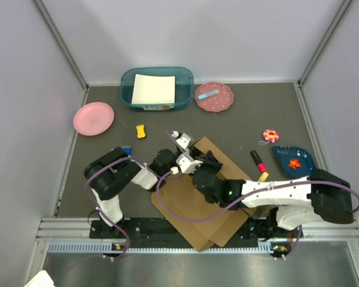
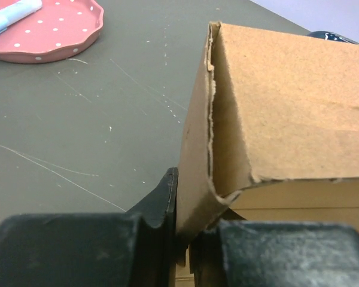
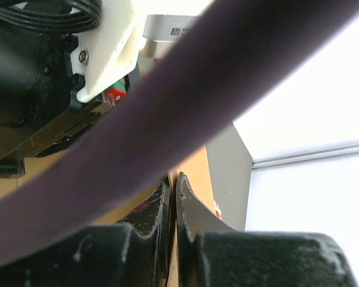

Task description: Fold the paper box

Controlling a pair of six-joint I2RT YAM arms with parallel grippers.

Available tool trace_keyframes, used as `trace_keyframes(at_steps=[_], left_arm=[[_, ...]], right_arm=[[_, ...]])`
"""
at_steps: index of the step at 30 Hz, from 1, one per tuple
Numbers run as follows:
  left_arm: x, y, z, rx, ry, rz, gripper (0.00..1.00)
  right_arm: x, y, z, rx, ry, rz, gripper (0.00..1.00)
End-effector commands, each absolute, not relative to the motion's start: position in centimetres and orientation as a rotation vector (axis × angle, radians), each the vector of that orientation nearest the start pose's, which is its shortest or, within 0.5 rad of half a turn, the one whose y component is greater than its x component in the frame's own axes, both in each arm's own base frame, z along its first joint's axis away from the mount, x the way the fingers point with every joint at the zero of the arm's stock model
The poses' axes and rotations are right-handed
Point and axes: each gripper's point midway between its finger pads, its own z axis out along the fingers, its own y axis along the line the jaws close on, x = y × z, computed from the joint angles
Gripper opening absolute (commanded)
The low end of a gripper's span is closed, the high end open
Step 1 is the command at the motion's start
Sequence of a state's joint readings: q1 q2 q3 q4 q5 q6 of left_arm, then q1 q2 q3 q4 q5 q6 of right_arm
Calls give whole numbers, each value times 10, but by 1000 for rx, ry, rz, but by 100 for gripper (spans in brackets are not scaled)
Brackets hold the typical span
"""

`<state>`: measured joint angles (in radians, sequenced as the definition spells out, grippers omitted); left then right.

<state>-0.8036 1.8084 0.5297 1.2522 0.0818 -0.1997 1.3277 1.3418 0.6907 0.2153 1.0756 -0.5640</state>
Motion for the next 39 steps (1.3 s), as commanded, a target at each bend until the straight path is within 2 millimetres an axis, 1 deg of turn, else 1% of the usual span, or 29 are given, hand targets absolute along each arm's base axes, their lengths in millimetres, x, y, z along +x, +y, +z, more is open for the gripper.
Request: trace_keyframes(at_steps=[1, 2, 4, 10, 11, 12, 14, 17, 18, 23, 25, 26, 27, 30, 31, 32, 33, 34, 35, 38, 39], left_arm=[[320, -344, 109, 529, 1547, -704, 3], [323, -340, 110, 507, 1546, -686, 0], [325, -337, 108, 489, 1550, -669, 0], [332, -315, 103, 398, 1590, -561, 0], [333, -311, 97, 389, 1619, -527, 0], [338, -302, 95, 346, 1639, -475, 0], [338, -298, 93, 318, 1654, -445, 0], [338, -287, 91, 259, 1665, -355, 0], [337, -285, 89, 249, 1674, -331, 0], [333, -291, 87, 257, 1677, -377, 0], [333, -291, 88, 250, 1679, -381, 0], [333, -292, 88, 252, 1680, -381, 0], [333, -291, 88, 253, 1681, -378, 0], [333, -290, 89, 254, 1679, -373, 0], [333, -289, 90, 256, 1676, -371, 0], [333, -288, 90, 256, 1679, -364, 0], [333, -287, 90, 257, 1679, -363, 0], [333, -287, 91, 258, 1677, -360, 0], [333, -286, 91, 254, 1680, -356, 0], [332, -284, 93, 249, 1677, -353, 0], [332, -284, 93, 248, 1677, -352, 0]], right_arm=[[206, 276, 113, -1273, 1564, -356, 0], [206, 276, 114, -1271, 1564, -355, 0], [206, 275, 113, -1270, 1566, -356, 0], [206, 272, 115, -1247, 1576, -349, 0], [206, 271, 116, -1243, 1576, -351, 0], [206, 271, 117, -1241, 1577, -349, 0], [206, 271, 117, -1235, 1578, -347, 0], [206, 271, 116, -1233, 1582, -346, 0], [205, 272, 116, -1234, 1583, -342, 0], [207, 273, 120, -1216, 1584, -345, 0], [207, 272, 123, -1191, 1592, -344, 9], [208, 273, 128, -1171, 1598, -340, 16], [208, 270, 134, -1131, 1607, -334, 29], [209, 270, 150, -1082, 1610, -297, 44], [207, 265, 154, -1092, 1616, -303, 47], [207, 267, 162, -1077, 1614, -291, 49], [207, 267, 166, -1071, 1614, -286, 53], [207, 262, 172, -1072, 1615, -289, 54], [207, 263, 180, -1062, 1613, -278, 57], [203, 257, 192, -1064, 1620, -254, 63], [202, 256, 194, -1058, 1628, -243, 64]])
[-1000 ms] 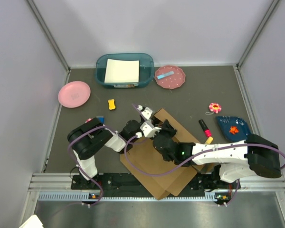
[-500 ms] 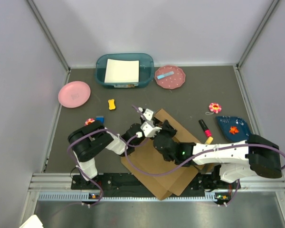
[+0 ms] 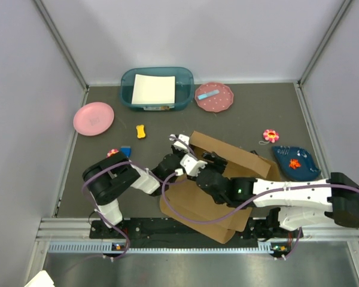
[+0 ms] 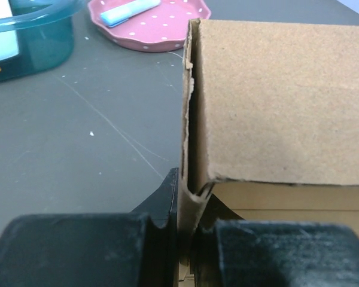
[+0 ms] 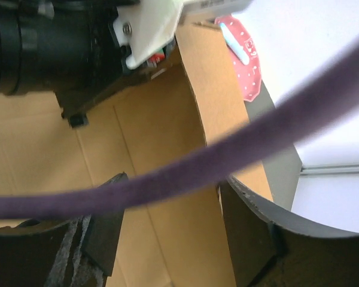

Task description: Fold the paper box

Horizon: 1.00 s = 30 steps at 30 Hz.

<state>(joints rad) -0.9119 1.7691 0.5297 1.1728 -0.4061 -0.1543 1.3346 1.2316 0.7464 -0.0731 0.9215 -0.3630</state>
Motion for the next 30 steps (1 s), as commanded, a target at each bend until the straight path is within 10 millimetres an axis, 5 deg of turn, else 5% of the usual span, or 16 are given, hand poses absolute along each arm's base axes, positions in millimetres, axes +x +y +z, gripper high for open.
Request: trace_keyframes(at_steps=[1, 11, 21, 25, 30], left_arm=[[332, -283, 93, 250, 1677, -349, 0], [322, -290, 97, 319, 1637, -414, 0], [317, -285, 95, 344, 1662, -396, 0], [316, -278, 95, 306, 1686, -383, 0], [314, -262, 90, 220, 1791, -329, 0]], right_arm=[[201, 254, 196, -1055, 1629, -239, 65], [199, 231, 201, -986, 1647, -241, 67], [181, 209, 274, -768, 1553, 119, 69], [191, 192, 298, -599, 1568, 135, 72], [207, 204, 283, -463, 1713, 289, 28]])
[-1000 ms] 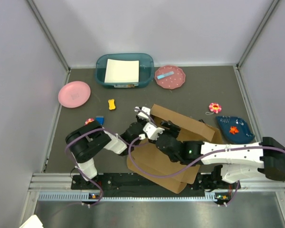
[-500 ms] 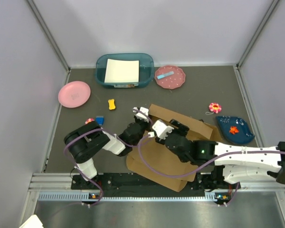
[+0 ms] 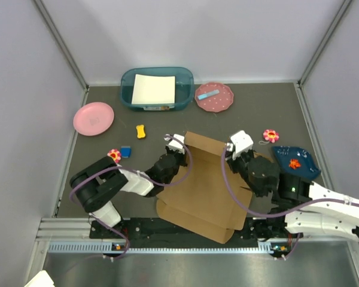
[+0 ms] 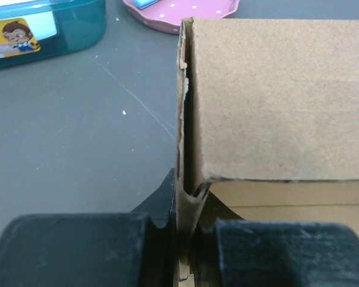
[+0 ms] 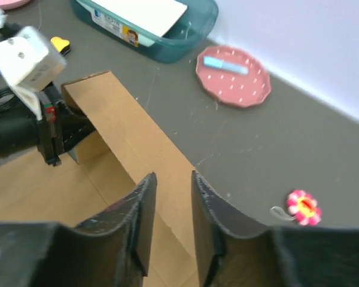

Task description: Fold the paper box

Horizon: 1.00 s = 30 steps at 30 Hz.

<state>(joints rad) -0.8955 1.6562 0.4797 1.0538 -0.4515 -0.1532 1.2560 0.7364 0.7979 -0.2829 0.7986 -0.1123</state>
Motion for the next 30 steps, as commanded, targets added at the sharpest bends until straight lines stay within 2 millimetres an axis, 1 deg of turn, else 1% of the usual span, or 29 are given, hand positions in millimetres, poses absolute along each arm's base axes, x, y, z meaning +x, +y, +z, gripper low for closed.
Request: trace_keyframes(at_steps=[1, 2, 3, 4, 5, 6, 7, 8, 9, 11, 14, 18, 19, 21, 22, 23, 24, 25, 26, 28, 30], left_arm=[[312, -259, 87, 213, 1815, -314, 0], [312, -258, 89, 202, 1828, -306, 0], [311, -257, 92, 160, 1843, -321, 0], [306, -246, 78, 163, 1915, -256, 0], [304, -245, 77, 163, 1937, -244, 0], [304, -246, 80, 145, 1956, -251, 0], [299, -240, 72, 162, 2002, -215, 0], [296, -238, 69, 163, 2022, -204, 0], [295, -237, 71, 148, 2030, -209, 0], [290, -231, 66, 141, 2057, -191, 0], [286, -224, 63, 131, 2068, -171, 0], [285, -215, 63, 126, 2073, -131, 0], [285, -214, 63, 124, 2072, -125, 0], [283, -211, 62, 125, 2081, -104, 0], [283, -209, 61, 128, 2088, -93, 0], [284, -210, 63, 127, 2088, -91, 0], [281, -206, 62, 136, 2108, -64, 0], [280, -206, 61, 141, 2119, -57, 0], [282, -209, 67, 137, 2118, -65, 0], [278, -208, 64, 157, 2157, -55, 0], [278, -211, 68, 166, 2175, -63, 0]], right_arm=[[215, 200, 281, -417, 1733, 299, 24], [217, 209, 274, -406, 1766, 360, 23], [220, 210, 269, -390, 1787, 373, 23], [224, 210, 263, -376, 1811, 377, 22], [227, 212, 258, -363, 1835, 412, 22], [230, 216, 250, -362, 1859, 414, 22], [231, 217, 244, -357, 1879, 412, 22], [232, 219, 240, -361, 1892, 429, 22], [233, 222, 235, -367, 1907, 425, 22], [235, 225, 231, -375, 1920, 421, 24], [236, 225, 236, -364, 1908, 417, 24], [240, 215, 238, -357, 1917, 401, 25], [239, 211, 239, -348, 1918, 389, 25], [242, 193, 248, -262, 1883, 340, 27], [243, 185, 253, -229, 1861, 321, 35], [242, 166, 264, -181, 1823, 271, 39], [241, 157, 263, -166, 1820, 235, 44], [241, 147, 264, -157, 1821, 194, 56], [239, 134, 257, -157, 1844, 112, 59], [237, 124, 251, -165, 1866, 53, 64], [235, 116, 243, -155, 1879, 16, 65]])
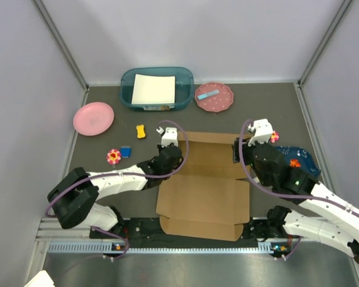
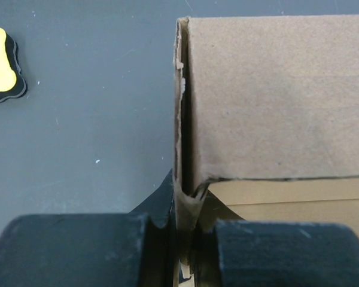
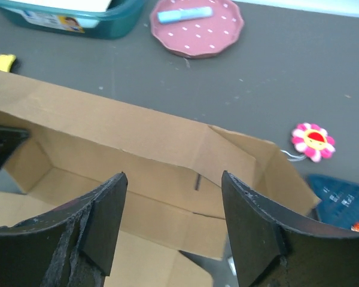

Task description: Fold the paper box

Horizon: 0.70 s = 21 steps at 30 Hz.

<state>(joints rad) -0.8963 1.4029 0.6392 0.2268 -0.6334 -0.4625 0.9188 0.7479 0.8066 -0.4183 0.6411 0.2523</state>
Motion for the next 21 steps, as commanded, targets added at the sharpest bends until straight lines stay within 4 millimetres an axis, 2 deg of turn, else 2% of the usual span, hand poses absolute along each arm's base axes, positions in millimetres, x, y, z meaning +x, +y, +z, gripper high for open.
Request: trace_keyframes(at_steps=[1, 6, 9, 21], left_arm=[[275, -212, 66, 183, 2193, -58, 0], [273, -209, 64, 216, 2216, -23, 0], [274, -207, 64, 230, 2222, 2, 0], [276, -209, 70, 259, 2221, 9, 0]], right_arm=[[234, 114, 241, -151, 1881, 15, 66], [236, 109, 230, -142, 1896, -45, 63], [237, 106, 226, -144, 1907, -86, 56], [244, 106, 206, -180, 1957, -209, 54]])
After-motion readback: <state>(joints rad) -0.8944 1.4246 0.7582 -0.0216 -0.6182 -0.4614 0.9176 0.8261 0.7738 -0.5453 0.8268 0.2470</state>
